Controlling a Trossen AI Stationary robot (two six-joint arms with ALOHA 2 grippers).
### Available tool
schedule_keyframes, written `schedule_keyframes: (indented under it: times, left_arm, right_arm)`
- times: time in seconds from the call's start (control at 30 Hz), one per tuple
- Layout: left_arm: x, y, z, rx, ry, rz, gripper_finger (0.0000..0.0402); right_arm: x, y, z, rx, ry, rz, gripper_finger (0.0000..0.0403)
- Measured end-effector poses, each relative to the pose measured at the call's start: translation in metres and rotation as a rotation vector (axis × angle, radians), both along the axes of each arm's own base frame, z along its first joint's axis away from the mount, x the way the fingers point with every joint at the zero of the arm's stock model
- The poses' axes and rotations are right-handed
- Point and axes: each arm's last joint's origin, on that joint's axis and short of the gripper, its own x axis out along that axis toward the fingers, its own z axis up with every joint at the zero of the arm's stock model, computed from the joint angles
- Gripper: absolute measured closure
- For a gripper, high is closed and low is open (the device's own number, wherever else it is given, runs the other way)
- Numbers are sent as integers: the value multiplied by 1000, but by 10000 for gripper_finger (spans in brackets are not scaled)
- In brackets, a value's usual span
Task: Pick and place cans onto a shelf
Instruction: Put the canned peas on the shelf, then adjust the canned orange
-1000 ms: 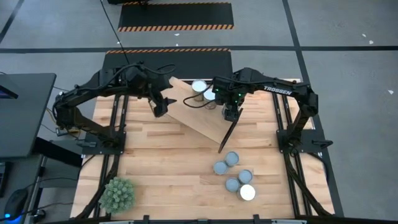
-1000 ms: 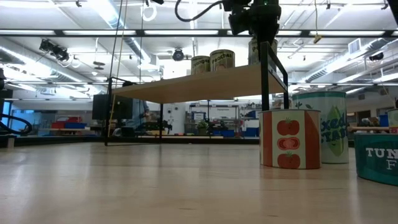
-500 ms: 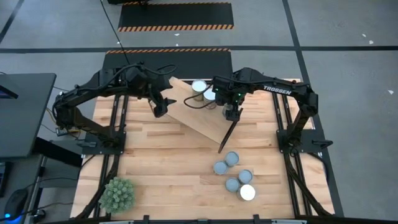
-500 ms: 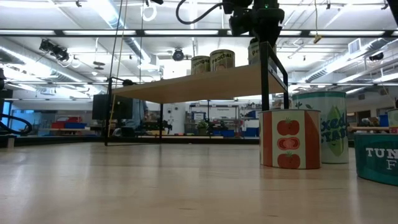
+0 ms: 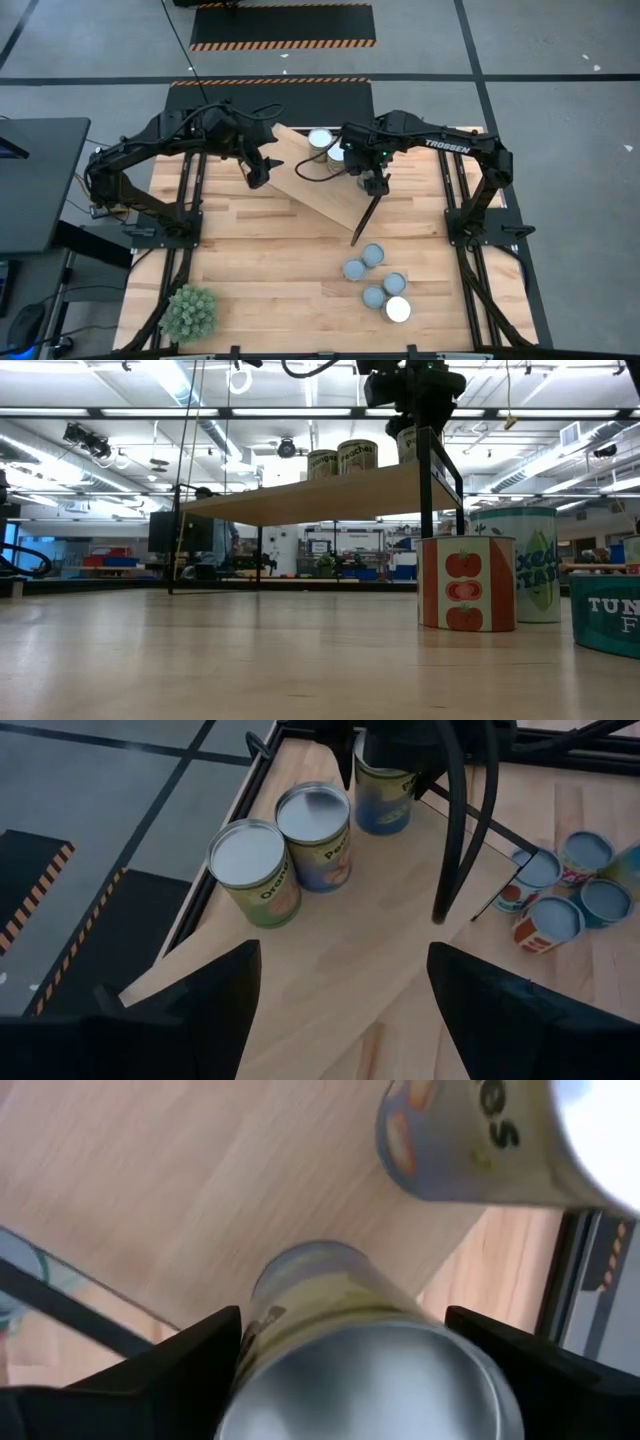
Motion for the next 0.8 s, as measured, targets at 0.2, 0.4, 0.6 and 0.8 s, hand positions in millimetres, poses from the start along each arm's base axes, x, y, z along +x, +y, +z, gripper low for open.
schedule_keyframes:
  times: [0.2, 0.4, 0.6, 0.8]
  left_arm:
    - [-2, 0, -2, -5, 23, 0, 111]
    - [-2, 0, -2, -4, 25, -1, 111]
    - [-2, 0, -2, -4, 25, -1, 111]
    - [-2, 0, -2, -5, 25, -1, 111]
  right_arm:
    - [-4, 0, 5, -23, -16, -36, 46]
    - [-8, 4, 13, -5, -54, -95, 38]
    - [-4, 11, 36, -28, -162, -108, 36]
    - [-7, 20, 65, -40, -259, -149, 36]
